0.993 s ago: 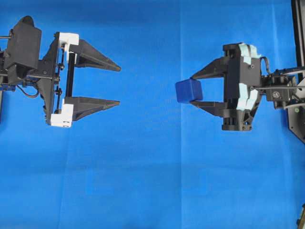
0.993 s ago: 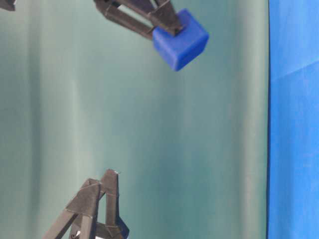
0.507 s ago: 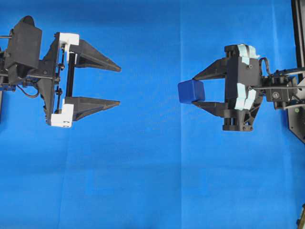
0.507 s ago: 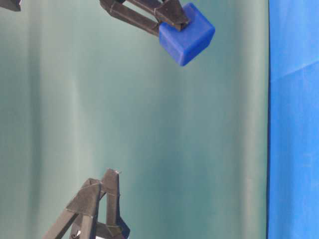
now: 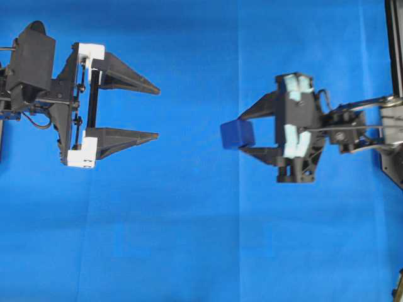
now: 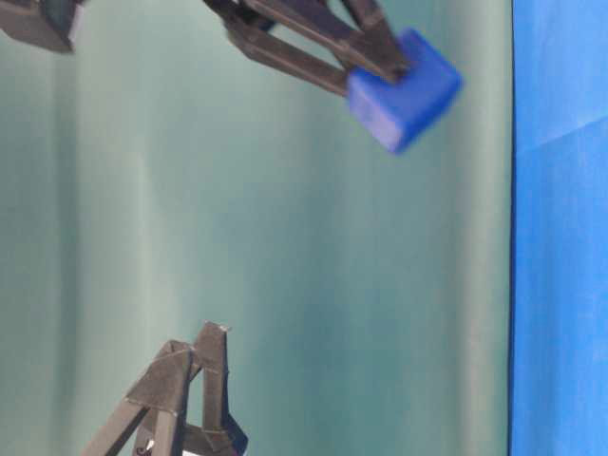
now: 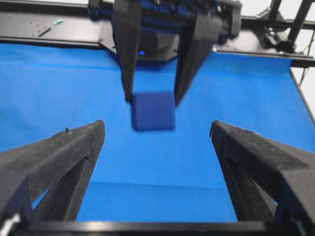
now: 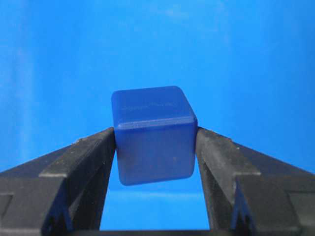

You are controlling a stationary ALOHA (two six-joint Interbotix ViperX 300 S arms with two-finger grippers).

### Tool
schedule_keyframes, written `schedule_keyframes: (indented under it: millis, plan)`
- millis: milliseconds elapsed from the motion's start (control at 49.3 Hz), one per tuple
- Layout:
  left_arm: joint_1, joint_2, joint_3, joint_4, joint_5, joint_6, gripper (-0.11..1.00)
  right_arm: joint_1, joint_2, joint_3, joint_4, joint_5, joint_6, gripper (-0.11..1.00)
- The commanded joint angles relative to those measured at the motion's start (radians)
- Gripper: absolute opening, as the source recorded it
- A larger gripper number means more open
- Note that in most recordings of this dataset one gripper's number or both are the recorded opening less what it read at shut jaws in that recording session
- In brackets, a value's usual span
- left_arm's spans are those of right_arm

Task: Handover the blue block to the right arm after grasping it with the left arm, then place it in the designated position.
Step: 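Lower the cube onto the table with the right gripper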

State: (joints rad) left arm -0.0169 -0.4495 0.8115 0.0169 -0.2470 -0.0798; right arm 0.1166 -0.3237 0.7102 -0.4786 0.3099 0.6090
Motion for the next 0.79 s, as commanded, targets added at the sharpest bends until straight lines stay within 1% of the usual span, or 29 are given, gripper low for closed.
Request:
schedule_keyframes:
  millis: [0,122,284,487,770]
  plan:
    - [0.002,-0.005,-0.023,0.002,-0.008,-0.002,0.93,-0.002,0.031,-0.012,0.002,-0.051,0.009,0.44]
    - [0.002,-0.005,-0.023,0.002,-0.009,-0.002,0.93,-0.012,0.101,-0.015,0.002,-0.12,0.025,0.44]
    - [0.002,-0.005,-0.021,0.003,-0.009,-0.002,0.93,-0.038,0.215,-0.018,0.005,-0.239,0.028,0.44]
    - [0.002,-0.005,-0.02,0.002,-0.008,-0.003,0.93,-0.064,0.328,-0.034,0.046,-0.351,0.028,0.44]
    - [0.002,-0.005,-0.02,0.002,-0.005,0.0,0.93,-0.064,0.425,-0.046,0.087,-0.512,0.028,0.44]
